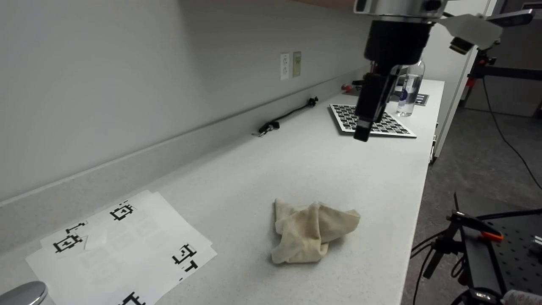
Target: Wipe the counter with the cloth
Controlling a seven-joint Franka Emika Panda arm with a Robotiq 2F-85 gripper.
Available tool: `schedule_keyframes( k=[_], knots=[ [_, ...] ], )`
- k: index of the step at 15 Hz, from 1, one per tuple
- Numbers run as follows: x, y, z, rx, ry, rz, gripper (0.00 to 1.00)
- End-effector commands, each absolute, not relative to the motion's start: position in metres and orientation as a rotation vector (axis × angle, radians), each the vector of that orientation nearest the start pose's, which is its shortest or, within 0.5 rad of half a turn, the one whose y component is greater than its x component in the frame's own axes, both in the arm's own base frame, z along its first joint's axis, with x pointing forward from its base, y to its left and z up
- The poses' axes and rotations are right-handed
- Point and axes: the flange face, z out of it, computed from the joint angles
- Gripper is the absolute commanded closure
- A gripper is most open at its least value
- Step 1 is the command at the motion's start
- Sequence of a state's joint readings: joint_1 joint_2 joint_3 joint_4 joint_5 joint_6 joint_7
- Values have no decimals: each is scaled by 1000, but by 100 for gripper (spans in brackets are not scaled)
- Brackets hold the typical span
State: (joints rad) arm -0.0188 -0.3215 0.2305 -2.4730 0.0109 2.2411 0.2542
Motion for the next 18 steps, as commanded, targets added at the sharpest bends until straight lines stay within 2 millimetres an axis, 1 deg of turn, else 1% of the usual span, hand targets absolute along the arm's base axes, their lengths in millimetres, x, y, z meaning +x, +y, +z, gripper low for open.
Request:
schedule_keyframes(
  k=[1,3,4,6,12,13,15,18],
  knots=[
    [448,98,411,-3169,72,-125,0],
    [474,102,402,-3153,56,-87,0],
    [481,103,397,-3148,55,-73,0],
    [486,103,395,-3145,54,-64,0],
    [488,103,396,-3145,52,-71,0],
    [490,99,386,-3146,46,-57,0],
    [488,99,371,-3139,42,-28,0],
    [487,100,342,-3131,32,26,0]
  ],
)
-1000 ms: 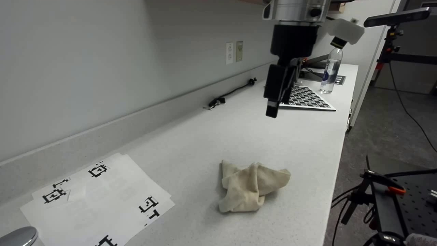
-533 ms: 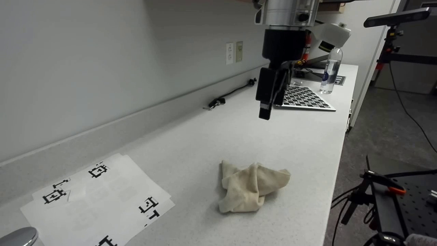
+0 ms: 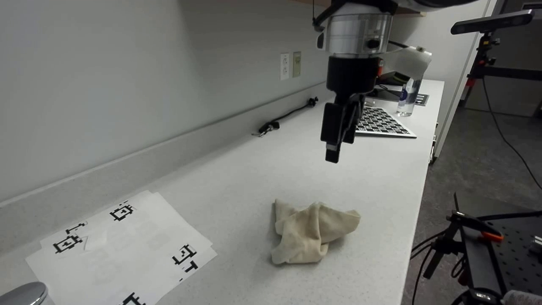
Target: Wipe the counter with the cloth
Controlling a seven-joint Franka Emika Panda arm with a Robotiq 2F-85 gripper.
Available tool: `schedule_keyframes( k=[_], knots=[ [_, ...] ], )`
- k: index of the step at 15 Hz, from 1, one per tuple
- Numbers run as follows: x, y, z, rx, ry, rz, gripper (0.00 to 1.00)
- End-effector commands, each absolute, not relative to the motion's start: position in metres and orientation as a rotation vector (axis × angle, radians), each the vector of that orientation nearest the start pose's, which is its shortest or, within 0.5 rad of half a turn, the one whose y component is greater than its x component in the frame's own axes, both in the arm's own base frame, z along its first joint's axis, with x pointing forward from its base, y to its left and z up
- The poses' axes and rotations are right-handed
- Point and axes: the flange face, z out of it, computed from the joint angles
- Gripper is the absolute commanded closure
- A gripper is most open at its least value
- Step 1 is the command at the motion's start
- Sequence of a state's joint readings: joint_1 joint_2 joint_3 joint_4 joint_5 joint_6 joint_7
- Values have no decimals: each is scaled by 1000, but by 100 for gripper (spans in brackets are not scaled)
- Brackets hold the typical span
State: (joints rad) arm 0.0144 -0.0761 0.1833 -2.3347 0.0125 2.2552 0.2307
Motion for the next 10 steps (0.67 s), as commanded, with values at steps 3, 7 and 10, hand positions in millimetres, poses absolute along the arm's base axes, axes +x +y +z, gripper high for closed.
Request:
schedule_keyframes(
  k=[3,7,10],
  knots=[
    [489,113,320,-3128,-3,64,0],
    [500,133,289,-3136,-84,85,0],
    [510,142,267,-3146,-126,105,0]
  ],
)
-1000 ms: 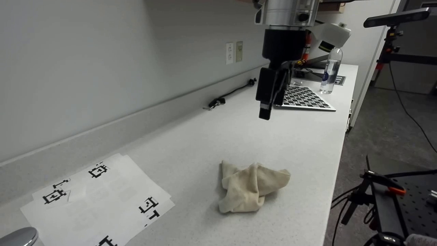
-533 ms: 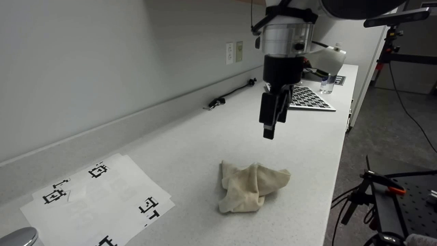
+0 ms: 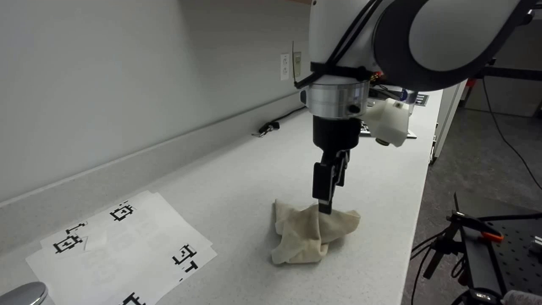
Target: Wipe the counter with the cloth
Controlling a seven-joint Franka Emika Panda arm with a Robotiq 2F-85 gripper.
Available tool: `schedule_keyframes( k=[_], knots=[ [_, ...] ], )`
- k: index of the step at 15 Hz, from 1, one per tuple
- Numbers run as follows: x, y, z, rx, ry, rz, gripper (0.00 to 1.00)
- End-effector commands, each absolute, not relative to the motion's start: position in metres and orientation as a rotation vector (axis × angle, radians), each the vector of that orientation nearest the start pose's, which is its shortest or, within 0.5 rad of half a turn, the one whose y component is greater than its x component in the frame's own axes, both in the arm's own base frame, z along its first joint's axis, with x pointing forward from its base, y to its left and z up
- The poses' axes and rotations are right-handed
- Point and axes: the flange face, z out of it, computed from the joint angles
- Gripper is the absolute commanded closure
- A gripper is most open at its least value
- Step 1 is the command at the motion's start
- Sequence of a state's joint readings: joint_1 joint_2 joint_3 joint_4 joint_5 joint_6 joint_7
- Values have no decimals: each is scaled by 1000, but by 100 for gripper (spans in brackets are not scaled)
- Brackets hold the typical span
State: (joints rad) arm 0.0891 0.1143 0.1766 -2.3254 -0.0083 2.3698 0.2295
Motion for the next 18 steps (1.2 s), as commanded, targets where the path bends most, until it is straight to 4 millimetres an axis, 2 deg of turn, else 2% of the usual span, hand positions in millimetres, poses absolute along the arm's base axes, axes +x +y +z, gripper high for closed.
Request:
schedule_keyframes(
  k=[1,5,9,12,16,17,18],
  knots=[
    [514,144,262,-3147,-128,113,0],
    [532,153,248,-3171,-181,129,0],
    [545,164,236,-3141,-149,149,0],
    [543,172,225,-3140,-136,187,0],
    [536,172,210,-3127,-65,258,0],
    [535,171,208,-3124,-50,263,6],
    [536,169,206,-3123,-37,266,26]
  ],
)
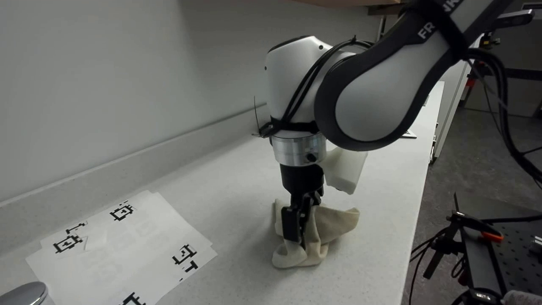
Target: Wipe the counter with the cloth
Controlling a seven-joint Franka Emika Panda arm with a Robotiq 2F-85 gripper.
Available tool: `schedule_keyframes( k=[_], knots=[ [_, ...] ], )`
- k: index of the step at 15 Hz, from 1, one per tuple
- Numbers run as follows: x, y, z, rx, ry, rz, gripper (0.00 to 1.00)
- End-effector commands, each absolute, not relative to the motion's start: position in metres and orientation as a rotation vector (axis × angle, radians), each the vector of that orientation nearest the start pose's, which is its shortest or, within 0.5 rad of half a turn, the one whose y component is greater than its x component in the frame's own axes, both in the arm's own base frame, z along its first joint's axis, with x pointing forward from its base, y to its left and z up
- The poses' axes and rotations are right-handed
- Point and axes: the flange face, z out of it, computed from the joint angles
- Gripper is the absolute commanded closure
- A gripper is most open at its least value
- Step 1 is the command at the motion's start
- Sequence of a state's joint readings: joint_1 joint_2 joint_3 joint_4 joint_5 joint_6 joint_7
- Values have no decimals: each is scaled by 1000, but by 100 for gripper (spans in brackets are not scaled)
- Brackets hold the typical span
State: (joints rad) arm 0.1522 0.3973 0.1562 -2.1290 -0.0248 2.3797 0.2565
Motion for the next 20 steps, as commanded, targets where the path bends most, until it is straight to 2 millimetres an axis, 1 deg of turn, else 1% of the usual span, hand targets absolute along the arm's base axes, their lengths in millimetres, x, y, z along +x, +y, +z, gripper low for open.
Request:
schedule_keyframes(
  k=[1,2,4,5,7,10,11,12,14,15,16,17,20],
  knots=[
    [536,167,204,-3120,-31,265,30],
    [537,164,203,-3121,-23,262,32],
    [538,158,202,-3128,-13,250,47],
    [539,155,203,-3133,-8,238,56],
    [541,148,207,-3129,13,220,69],
    [541,133,212,-3131,50,193,92],
    [540,126,214,-3134,67,183,98],
    [539,118,214,-3136,86,173,99],
    [535,98,216,-3143,141,144,96],
    [532,88,216,-3143,170,128,98],
    [528,75,216,-3144,210,110,97],
    [522,61,216,-3146,255,90,98],
    [504,22,218,-3132,398,36,97]
  ],
)
